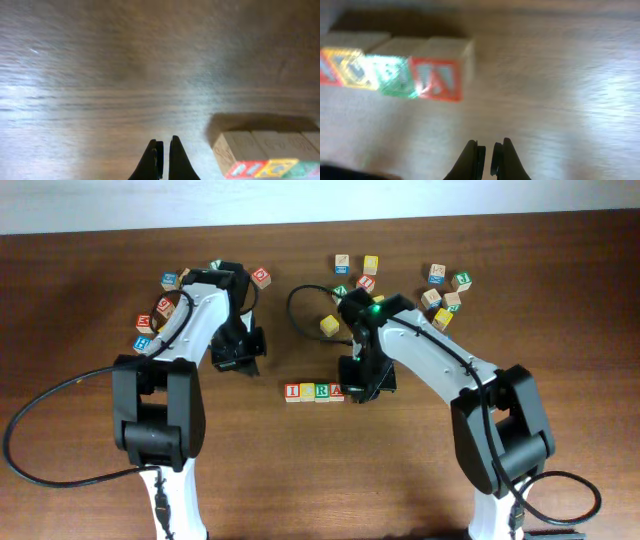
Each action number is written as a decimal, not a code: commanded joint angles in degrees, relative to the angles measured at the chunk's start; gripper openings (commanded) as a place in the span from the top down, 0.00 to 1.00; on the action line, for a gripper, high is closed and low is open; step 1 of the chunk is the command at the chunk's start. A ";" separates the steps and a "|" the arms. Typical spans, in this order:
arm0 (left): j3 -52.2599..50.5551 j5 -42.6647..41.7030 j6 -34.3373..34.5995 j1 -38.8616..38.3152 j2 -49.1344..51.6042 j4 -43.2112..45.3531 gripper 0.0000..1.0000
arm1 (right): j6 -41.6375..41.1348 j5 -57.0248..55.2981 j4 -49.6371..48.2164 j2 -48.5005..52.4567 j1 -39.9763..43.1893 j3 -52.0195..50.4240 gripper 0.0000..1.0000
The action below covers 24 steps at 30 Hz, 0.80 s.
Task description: Spell out ICRA
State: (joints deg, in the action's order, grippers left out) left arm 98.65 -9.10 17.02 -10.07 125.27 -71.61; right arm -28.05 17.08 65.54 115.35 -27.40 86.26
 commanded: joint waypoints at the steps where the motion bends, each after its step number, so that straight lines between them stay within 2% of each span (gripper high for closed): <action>1: 1.16 4.04 3.37 1.68 0.39 1.46 1.00 | -2.36 0.94 -1.92 -0.52 -5.57 -0.59 0.96; 5: 1.16 4.04 3.34 6.60 0.39 1.29 1.00 | -10.62 -7.30 -6.49 -0.48 -10.75 -2.86 0.96; 13: 1.16 3.98 3.34 15.45 0.39 -0.02 1.00 | -11.47 -8.70 -13.60 -0.42 -11.21 -6.12 0.96; 24: 1.16 4.00 3.32 15.65 0.39 0.02 1.00 | -11.47 -8.55 -15.93 0.66 -11.21 -6.12 0.96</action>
State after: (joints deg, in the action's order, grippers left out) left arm 98.80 -5.52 19.55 5.32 125.27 -71.53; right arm -39.07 9.23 50.02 115.37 -38.52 80.49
